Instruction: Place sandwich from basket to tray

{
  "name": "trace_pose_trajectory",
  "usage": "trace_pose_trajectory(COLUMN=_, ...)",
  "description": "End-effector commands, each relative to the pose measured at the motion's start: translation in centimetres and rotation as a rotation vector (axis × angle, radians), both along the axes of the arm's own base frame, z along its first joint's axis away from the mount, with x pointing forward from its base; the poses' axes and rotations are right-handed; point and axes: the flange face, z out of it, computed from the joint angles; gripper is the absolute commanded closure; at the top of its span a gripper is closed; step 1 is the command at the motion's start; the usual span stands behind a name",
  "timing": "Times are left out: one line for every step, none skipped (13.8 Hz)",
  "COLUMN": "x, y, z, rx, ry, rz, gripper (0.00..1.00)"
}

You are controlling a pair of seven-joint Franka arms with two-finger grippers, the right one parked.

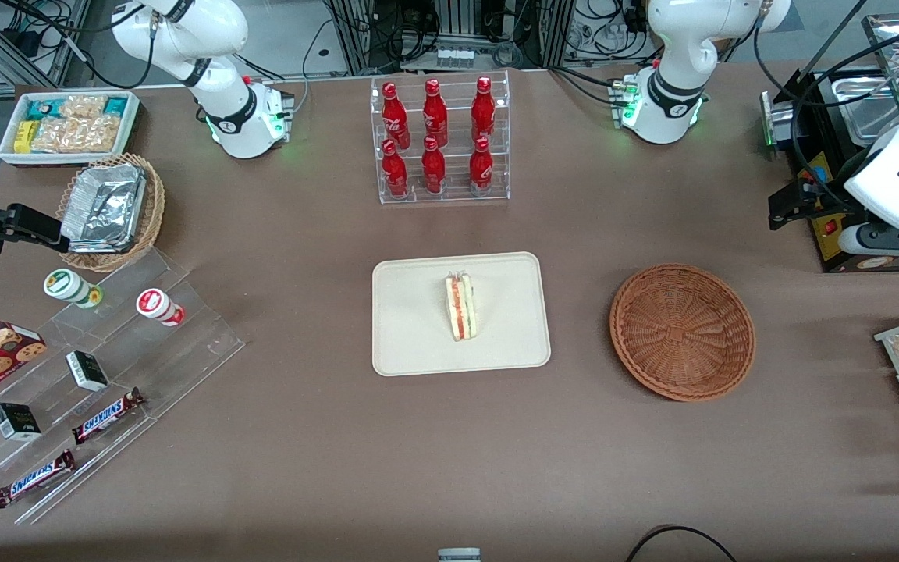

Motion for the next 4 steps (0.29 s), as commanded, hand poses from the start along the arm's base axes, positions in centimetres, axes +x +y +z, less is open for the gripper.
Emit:
trace_pose_trajectory(x=0.1, y=0.1, z=0.9, rx=0.002, ry=-0.011, rz=0.005, gripper=0.00)
trace_pose_trajectory(x=-0.1, y=0.1, z=1.3, rx=0.002, ry=-0.015, rz=0.003, gripper=0.00)
trace_pose_trajectory(x=-0.2, y=0.4, z=1.4, rx=0.004, ry=-0.016, rz=0.008, gripper=0.00)
trace_pose_trajectory(x=-0.6, y=0.4, z=1.9, rx=0.007, ry=-0.022, rz=0.007, gripper=0.00)
